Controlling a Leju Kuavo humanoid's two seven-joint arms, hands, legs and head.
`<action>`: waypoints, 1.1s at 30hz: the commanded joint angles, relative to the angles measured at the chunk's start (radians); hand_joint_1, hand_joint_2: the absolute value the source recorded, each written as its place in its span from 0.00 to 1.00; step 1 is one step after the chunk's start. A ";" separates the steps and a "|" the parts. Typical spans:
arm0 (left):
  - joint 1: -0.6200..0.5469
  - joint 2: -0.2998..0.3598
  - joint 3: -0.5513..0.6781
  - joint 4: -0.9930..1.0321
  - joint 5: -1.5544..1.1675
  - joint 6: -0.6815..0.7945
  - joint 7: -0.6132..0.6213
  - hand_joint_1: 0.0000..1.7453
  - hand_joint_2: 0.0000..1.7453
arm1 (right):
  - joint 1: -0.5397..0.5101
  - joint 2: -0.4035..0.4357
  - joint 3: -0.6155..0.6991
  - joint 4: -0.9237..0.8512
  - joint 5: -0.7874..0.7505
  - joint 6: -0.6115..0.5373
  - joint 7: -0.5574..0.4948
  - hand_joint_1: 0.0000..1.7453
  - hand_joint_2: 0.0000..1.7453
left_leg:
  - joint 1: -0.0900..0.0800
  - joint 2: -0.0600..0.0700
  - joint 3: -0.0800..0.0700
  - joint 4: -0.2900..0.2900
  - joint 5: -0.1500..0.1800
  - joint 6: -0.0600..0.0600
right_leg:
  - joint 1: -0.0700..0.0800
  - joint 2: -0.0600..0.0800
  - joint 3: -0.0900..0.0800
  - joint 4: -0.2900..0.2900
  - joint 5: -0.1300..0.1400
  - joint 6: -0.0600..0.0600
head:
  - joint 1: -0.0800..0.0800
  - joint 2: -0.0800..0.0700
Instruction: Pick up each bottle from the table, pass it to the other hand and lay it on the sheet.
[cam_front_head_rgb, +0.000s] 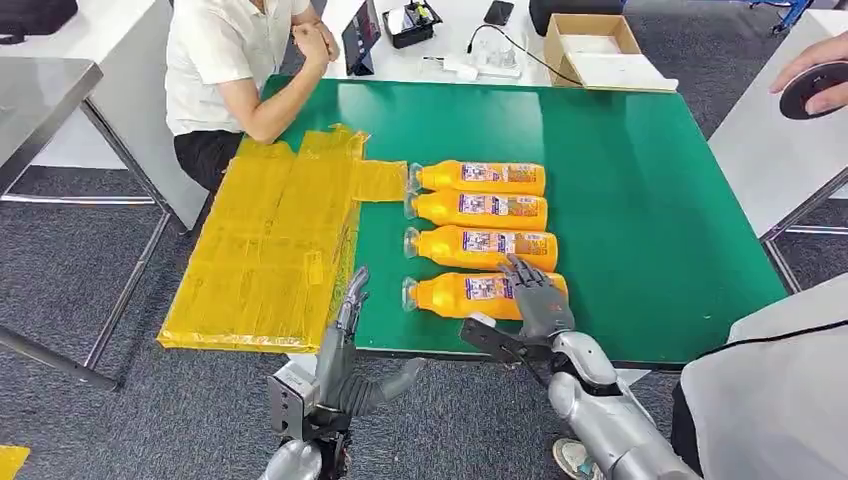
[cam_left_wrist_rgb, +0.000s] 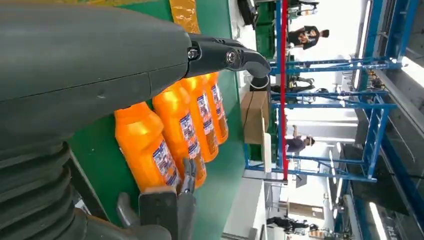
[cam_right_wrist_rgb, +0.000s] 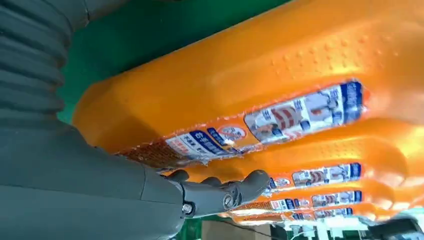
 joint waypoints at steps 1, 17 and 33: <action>-0.003 0.022 0.007 0.023 -0.004 0.000 0.002 0.00 1.00 | -0.047 -0.009 0.051 0.086 0.025 0.022 0.036 0.00 1.00 | 0.000 0.000 0.003 -0.001 -0.001 -0.001 | 0.000 0.000 0.003 -0.001 -0.001 -0.002 | 0.000 0.000; -0.015 0.004 0.021 0.057 -0.016 0.011 0.001 0.00 1.00 | -0.110 -0.005 0.094 0.231 0.030 0.166 0.080 0.00 1.00 | 0.000 -0.001 0.010 -0.001 0.000 -0.001 | 0.000 -0.001 0.010 -0.002 0.000 -0.001 | 0.000 0.000; -0.033 -0.008 0.016 0.091 -0.007 0.022 -0.005 0.00 1.00 | -0.095 -0.017 0.098 0.307 -0.064 0.261 0.036 0.99 1.00 | 0.000 -0.005 0.015 -0.003 0.002 -0.001 | 0.001 -0.005 0.016 -0.004 0.000 -0.002 | 0.000 0.000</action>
